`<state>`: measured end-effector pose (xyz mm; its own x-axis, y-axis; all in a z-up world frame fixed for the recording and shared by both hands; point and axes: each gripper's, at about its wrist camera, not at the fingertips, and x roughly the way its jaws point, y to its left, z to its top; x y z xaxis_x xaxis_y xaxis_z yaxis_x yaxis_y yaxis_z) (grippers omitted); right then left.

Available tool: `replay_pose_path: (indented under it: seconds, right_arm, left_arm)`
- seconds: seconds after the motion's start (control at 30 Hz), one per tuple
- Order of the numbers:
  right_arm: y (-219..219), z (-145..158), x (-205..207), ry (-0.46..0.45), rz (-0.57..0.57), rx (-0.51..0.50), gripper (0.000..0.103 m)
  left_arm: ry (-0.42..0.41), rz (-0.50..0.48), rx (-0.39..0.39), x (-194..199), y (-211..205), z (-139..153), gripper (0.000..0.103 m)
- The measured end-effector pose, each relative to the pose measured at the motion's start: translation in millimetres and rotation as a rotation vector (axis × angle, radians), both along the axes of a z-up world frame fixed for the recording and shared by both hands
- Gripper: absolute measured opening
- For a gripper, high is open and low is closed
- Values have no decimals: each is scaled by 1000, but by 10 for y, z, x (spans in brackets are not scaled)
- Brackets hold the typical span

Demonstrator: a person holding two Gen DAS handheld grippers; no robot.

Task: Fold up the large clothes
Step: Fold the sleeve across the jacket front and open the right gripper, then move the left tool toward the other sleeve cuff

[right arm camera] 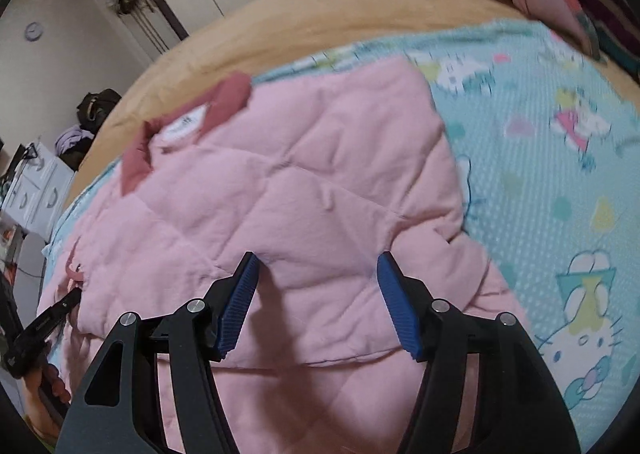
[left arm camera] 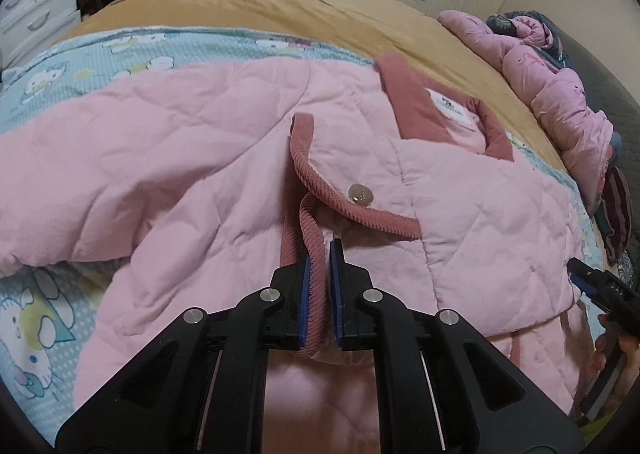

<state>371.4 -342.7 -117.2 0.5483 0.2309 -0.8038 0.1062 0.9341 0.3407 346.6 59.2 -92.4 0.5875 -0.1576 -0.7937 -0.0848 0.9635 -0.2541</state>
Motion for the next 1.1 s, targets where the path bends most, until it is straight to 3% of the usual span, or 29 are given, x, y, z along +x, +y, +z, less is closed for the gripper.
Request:
replay_pose_path:
  seconds: [0.23, 0.4, 0.63, 0.8, 1.1]
  right_arm:
    - [22, 0, 19, 14, -11, 8, 62]
    - [91, 189, -34, -8, 7, 12, 82]
    - [185, 431, -112, -66, 6, 18, 98]
    - [241, 553, -149, -94, 8, 15, 98]
    - [408, 674, -190, -125, 37, -11, 98]
  left_arm:
    - [11, -17, 5, 2, -8, -35, 4]
    - [14, -26, 9, -33, -11, 15, 6]
    - [13, -39, 19, -136, -35, 162, 68]
    - [-24, -39, 21, -210, -57, 359, 94]
    - [-64, -14, 18, -426, 55, 607, 94]
